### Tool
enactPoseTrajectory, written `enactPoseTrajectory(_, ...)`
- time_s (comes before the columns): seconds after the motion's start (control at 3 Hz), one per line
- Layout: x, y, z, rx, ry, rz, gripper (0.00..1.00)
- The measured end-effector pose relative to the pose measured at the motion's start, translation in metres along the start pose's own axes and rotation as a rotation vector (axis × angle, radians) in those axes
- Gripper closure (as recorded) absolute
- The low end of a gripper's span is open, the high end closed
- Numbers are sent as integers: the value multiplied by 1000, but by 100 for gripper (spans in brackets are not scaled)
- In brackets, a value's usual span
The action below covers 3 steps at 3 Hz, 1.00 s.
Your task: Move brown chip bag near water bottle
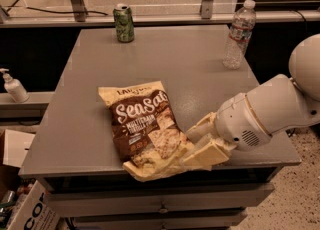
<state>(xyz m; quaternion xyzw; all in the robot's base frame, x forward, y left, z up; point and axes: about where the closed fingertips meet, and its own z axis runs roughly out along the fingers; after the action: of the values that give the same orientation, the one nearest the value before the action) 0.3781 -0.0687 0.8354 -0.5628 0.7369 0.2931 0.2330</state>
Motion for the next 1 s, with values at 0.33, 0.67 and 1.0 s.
enactPoseTrajectory(0.33,3,-6,-8,17,-6,10,88)
enactPoseTrajectory(0.67,6,-21,-25,60,-25,39,100)
enactPoseTrajectory(1.0,12,-47,-55,140,-43,76,100)
